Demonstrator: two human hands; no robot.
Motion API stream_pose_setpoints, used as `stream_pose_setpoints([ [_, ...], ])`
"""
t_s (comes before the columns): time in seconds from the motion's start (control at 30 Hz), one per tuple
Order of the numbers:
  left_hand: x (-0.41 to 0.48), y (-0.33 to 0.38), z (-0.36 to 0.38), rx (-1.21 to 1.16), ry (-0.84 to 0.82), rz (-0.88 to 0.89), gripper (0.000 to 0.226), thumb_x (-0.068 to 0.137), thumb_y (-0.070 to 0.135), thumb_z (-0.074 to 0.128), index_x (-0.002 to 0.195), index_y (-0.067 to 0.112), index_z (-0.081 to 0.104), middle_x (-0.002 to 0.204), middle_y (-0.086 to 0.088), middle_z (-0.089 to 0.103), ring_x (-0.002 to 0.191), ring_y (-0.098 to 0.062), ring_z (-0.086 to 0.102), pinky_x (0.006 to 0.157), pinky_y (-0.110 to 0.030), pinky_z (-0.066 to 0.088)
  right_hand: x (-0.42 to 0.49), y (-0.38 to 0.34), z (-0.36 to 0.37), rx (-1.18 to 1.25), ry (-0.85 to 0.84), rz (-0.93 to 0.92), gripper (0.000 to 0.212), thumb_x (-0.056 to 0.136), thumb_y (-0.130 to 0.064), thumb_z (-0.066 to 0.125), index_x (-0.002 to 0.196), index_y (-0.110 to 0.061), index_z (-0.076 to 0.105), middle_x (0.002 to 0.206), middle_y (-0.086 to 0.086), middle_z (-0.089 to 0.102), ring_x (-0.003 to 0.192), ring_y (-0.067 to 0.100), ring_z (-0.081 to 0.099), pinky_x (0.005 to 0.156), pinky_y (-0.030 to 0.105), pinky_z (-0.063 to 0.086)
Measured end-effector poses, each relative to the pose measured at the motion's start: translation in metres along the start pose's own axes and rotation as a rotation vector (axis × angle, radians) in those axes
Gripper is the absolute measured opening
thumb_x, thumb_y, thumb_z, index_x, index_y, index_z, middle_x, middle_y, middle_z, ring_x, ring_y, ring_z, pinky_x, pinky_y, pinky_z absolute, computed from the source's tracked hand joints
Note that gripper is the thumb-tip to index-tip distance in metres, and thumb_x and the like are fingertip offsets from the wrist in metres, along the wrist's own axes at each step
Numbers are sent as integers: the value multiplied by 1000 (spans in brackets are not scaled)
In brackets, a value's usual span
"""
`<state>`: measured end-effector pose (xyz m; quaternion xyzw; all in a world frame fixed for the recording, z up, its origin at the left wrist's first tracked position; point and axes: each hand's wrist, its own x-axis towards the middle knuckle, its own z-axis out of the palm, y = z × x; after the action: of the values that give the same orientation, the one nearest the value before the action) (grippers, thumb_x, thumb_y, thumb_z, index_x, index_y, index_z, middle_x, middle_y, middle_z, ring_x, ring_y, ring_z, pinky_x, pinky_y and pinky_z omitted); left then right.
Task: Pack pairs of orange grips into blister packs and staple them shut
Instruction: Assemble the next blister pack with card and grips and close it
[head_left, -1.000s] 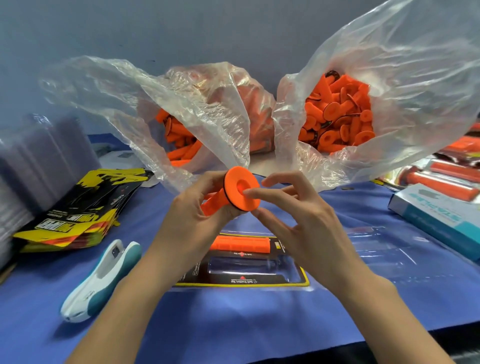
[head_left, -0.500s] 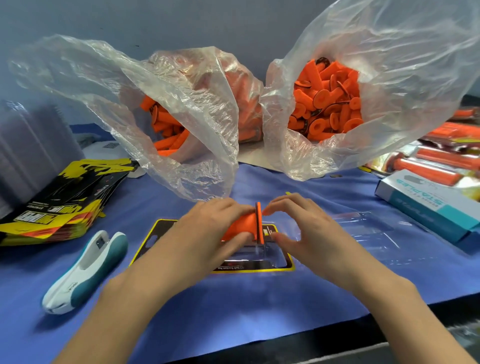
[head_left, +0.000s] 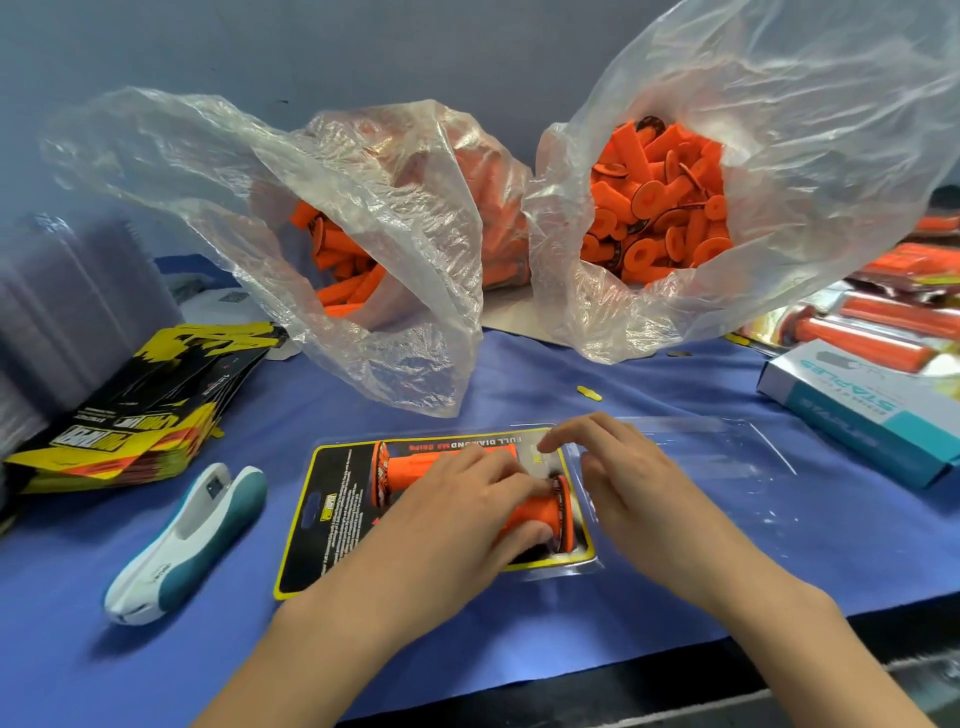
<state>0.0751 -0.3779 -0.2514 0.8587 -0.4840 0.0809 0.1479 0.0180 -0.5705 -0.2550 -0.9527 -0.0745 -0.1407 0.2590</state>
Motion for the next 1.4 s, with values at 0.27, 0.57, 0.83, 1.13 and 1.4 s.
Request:
stream_pose_setpoints([
  [0.27, -29, -60, -29, -101, 271, -866, 30, 94, 55, 46, 79, 31, 55, 76, 17, 57, 89, -19, 58, 72, -33, 38, -6, -3, 3, 82, 27, 88, 13, 100, -36, 41, 108, -32, 50, 114, -17, 56, 98, 12, 54, 85, 32, 41],
  [0.57, -30, -60, -28, -205, 145, -939, 52, 91, 58, 53, 55, 22, 65, 52, 4, 58, 61, -7, 54, 51, -27, 30, -15, -23, 5, -260, 54, 232, 33, 95, -57, 35, 98, -30, 52, 113, -11, 53, 110, 17, 52, 91, 29, 31],
  [0.83, -31, -61, -33, -321, 83, -985, 57, 87, 60, 60, 66, 7, 69, 40, 7, 36, 47, -16, 36, 47, -30, 24, -20, -30, 6, -308, -7, 313, 37, 98, -57, 35, 97, -31, 61, 145, -7, 42, 133, 14, 37, 101, 32, 30],
  [1.13, -51, -72, -46, -170, 234, -967, 34, 91, 60, 50, 83, 28, 58, 86, 2, 66, 94, -26, 61, 79, -38, 47, -16, -4, -18, -158, 192, 420, 27, 96, -46, 50, 104, -23, 62, 120, 4, 59, 113, 30, 52, 90, 38, 36],
  [1.4, -70, -78, -41, -124, 137, -993, 45, 97, 44, 51, 130, 13, 52, 122, -12, 59, 118, -32, 53, 97, -39, 43, -47, 30, -41, -190, 359, 851, 50, 94, -42, 52, 140, -23, 45, 146, 18, 40, 136, 40, 33, 111, 54, 21],
])
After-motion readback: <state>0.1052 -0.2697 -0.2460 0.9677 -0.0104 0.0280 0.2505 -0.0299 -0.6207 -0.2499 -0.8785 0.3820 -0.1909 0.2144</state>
